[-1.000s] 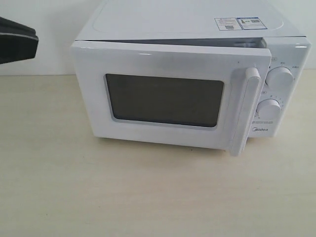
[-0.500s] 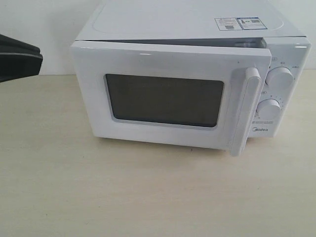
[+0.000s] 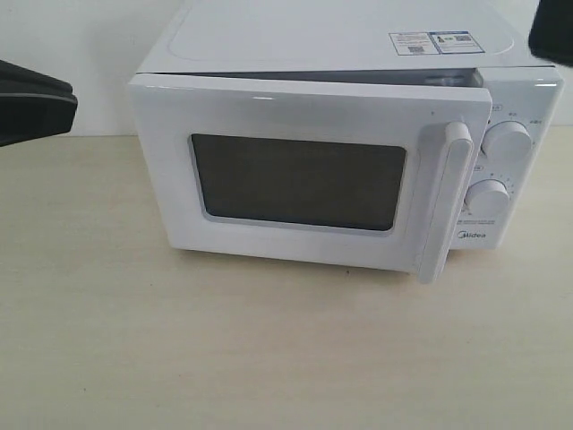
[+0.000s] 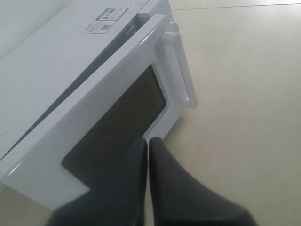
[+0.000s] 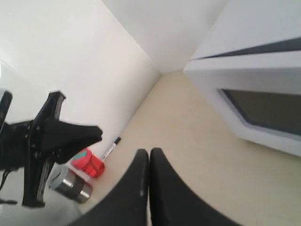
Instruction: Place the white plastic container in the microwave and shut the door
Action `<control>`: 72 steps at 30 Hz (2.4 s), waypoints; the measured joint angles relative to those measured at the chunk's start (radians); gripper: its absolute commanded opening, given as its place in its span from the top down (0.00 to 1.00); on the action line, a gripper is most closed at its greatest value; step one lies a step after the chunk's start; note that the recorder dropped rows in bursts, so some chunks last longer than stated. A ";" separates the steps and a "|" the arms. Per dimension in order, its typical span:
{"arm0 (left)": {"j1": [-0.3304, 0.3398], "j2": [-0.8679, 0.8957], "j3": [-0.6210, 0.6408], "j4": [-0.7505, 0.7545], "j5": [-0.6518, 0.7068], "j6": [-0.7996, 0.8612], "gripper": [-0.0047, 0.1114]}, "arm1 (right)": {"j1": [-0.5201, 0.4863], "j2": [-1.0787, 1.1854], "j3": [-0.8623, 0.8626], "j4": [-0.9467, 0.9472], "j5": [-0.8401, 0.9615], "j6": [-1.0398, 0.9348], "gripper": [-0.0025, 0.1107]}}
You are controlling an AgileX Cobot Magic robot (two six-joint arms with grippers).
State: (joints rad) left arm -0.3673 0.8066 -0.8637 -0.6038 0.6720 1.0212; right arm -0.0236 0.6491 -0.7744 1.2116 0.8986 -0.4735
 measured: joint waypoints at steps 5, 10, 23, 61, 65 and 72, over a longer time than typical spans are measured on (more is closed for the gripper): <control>0.000 0.000 0.000 0.000 0.000 0.000 0.93 | 0.000 0.044 0.000 0.037 -0.037 -0.193 0.98; 0.000 0.000 0.000 0.000 -0.004 0.000 0.93 | 0.000 0.048 0.052 0.093 -0.127 -0.347 0.98; 0.000 0.000 0.000 0.000 -0.029 0.000 0.93 | 0.000 0.164 0.109 0.523 -0.275 -0.846 0.98; 0.000 0.000 0.028 -0.014 -0.019 -0.017 0.93 | 0.961 1.004 0.146 -0.090 -2.102 -0.014 0.98; 0.000 0.000 0.028 -0.014 -0.021 -0.017 0.93 | 0.910 1.012 0.146 -0.130 -2.108 0.009 0.98; 0.000 0.000 0.028 -0.021 -0.027 -0.017 0.93 | 0.846 1.036 0.146 -0.216 -2.108 0.054 0.98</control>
State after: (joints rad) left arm -0.3673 0.8066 -0.8353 -0.6247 0.6452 1.0037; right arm 0.8227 1.6848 -0.6281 0.9956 -1.2096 -0.4196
